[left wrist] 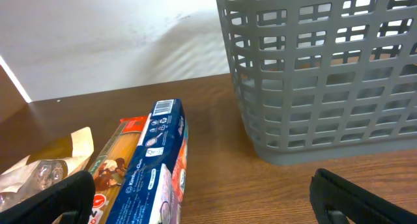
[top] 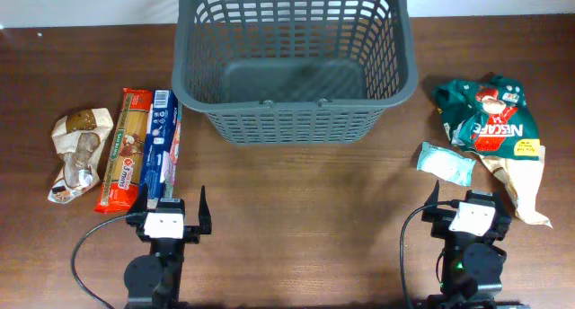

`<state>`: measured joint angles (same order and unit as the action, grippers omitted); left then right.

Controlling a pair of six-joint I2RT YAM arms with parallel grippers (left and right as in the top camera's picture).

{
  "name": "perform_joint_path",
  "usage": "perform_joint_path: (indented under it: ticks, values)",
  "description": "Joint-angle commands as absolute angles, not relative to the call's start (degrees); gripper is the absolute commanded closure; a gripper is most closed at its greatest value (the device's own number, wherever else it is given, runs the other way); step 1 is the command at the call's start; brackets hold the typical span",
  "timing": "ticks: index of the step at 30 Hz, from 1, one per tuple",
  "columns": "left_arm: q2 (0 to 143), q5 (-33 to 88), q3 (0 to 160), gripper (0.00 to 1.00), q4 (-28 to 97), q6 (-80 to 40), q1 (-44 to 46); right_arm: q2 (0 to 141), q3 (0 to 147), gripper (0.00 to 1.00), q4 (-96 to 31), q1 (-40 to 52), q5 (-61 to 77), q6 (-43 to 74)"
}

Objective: Pack container
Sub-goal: 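Move the right gripper toward the green Nescafé bag, then grasp the green Nescafé bag with the right gripper and lift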

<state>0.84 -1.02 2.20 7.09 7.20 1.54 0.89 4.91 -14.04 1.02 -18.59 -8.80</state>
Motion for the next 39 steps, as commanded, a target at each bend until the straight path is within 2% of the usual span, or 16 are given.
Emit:
perform_joint_path:
  ticks: [1, 5, 9, 12, 15, 20, 25, 29, 33, 39]
  values:
    - [0.3, -1.2, 1.7, 0.01, 6.9, 6.7, 1.7, 0.2, 4.5, 0.01, -14.1, 1.1, -18.7, -7.9]
    - [0.3, -1.2, 1.7, 0.01, 6.9, 6.7, 1.7, 0.2, 4.5, 0.01, -14.1, 1.1, -18.3, -7.8]
    - [0.3, -1.2, 1.7, 0.01, 6.9, 6.7, 1.7, 0.2, 4.5, 0.01, -14.7, 1.1, 1.5, 8.1]
    - [0.3, -1.2, 1.7, 0.01, 6.9, 6.7, 1.7, 0.3, 4.5, 0.01, -14.5, 1.1, 7.6, 13.4]
    - [0.3, -1.2, 1.7, 0.01, 6.9, 6.7, 1.7, 0.3, 4.5, 0.01, -14.1, 1.1, 8.4, 19.7]
    - [0.3, -1.2, 1.7, 0.01, 6.9, 6.7, 1.7, 3.9, 7.0, 0.01, -14.1, 1.0, 5.6, 20.3]
    - [0.3, -1.2, 1.7, 0.01, 6.9, 6.7, 1.7, 23.6, 20.4, 0.01, -15.1, -2.9, 2.6, 17.5]
    - [0.3, -1.2, 1.7, 0.01, 6.9, 6.7, 1.7, 46.5, 41.2, 0.01, -23.8, -9.4, 6.3, 12.0]
    - [0.3, -1.2, 1.7, 0.01, 6.9, 6.7, 1.7, 65.0, 64.1, 0.01, -35.2, -14.2, 12.5, 11.3]
    - [0.3, -1.2, 1.7, 0.01, 6.9, 6.7, 1.7, 84.0, 87.4, 0.01, -40.6, -19.0, 10.6, 5.8]
